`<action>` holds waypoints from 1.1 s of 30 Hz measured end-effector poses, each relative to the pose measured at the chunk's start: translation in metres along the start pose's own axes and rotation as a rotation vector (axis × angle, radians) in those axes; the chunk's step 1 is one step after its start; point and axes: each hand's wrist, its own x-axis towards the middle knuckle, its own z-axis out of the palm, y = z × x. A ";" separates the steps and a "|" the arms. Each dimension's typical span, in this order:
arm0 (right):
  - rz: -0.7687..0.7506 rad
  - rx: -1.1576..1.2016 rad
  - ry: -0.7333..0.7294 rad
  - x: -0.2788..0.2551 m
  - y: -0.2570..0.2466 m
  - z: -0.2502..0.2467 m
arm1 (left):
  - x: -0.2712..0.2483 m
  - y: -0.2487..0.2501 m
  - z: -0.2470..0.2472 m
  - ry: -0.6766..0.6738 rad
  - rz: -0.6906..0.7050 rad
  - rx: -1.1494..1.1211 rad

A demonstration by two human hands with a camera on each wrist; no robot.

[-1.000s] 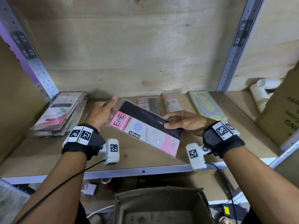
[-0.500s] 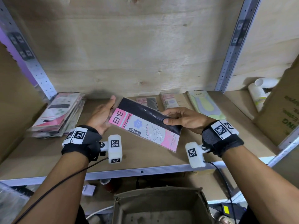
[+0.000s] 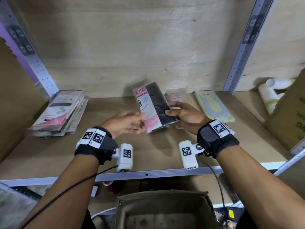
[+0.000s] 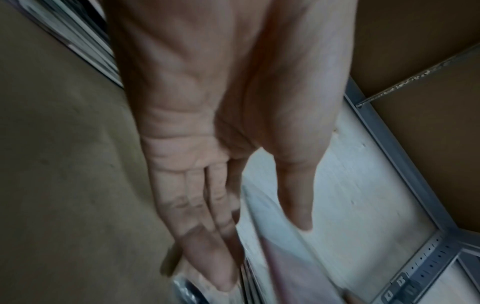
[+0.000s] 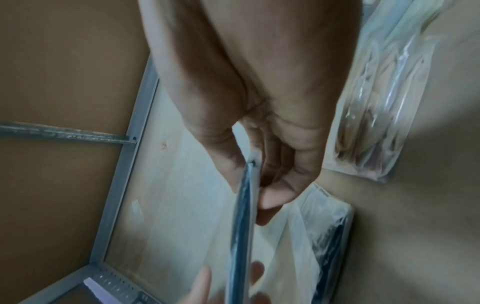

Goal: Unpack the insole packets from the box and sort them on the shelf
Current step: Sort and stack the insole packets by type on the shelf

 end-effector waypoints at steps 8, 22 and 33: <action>-0.079 -0.380 0.246 0.028 0.005 0.013 | 0.014 0.000 0.007 0.116 0.111 0.050; -0.068 -0.824 0.358 0.038 0.007 0.022 | 0.045 -0.016 0.015 0.298 0.015 0.156; -0.059 -0.930 0.309 0.038 0.006 0.026 | 0.046 -0.016 0.018 0.301 0.007 0.199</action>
